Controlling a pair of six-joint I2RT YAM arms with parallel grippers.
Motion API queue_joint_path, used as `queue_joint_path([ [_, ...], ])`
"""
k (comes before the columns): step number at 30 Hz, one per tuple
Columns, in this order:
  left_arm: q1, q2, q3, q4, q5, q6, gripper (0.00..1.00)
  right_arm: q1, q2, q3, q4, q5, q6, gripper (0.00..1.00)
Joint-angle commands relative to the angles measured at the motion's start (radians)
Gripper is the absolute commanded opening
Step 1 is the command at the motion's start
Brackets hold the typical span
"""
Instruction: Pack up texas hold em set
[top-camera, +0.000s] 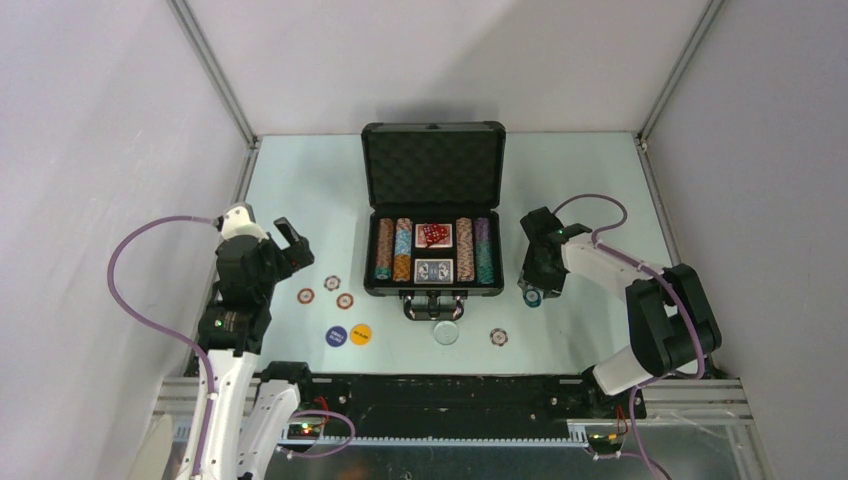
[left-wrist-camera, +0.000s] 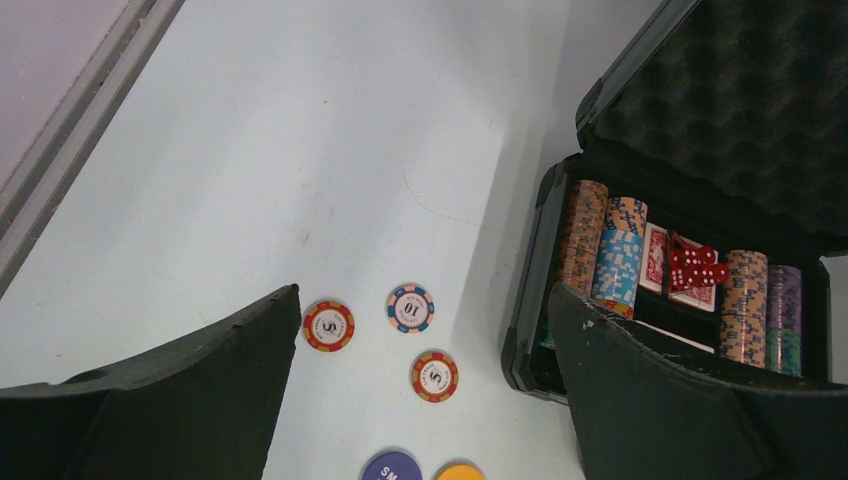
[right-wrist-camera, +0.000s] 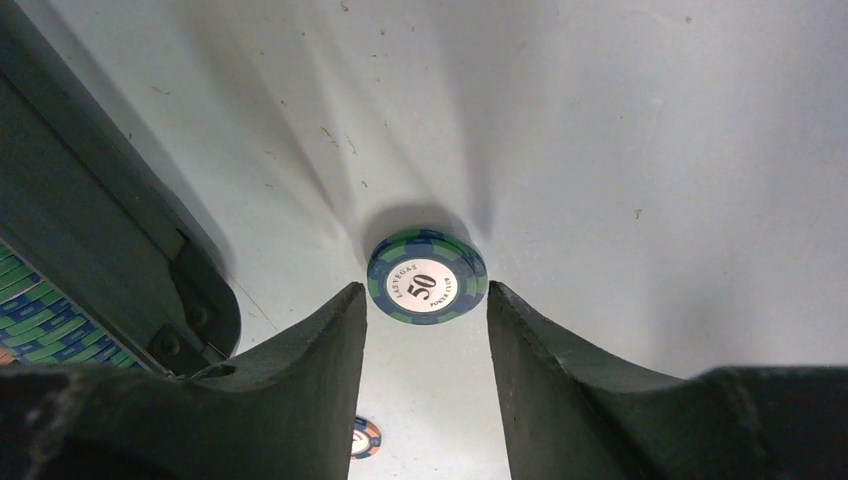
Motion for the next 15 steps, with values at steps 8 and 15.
queue_joint_path([
  [8, 0.007, -0.001, -0.002, 0.021, -0.007, 0.025, 0.98, -0.004, 0.009, 0.030, 0.014, -0.001, -0.013, 0.61],
  [15, 0.007, 0.000, -0.001, 0.020, -0.006, 0.027, 0.98, -0.004, 0.039, 0.030, 0.030, -0.013, -0.015, 0.66],
])
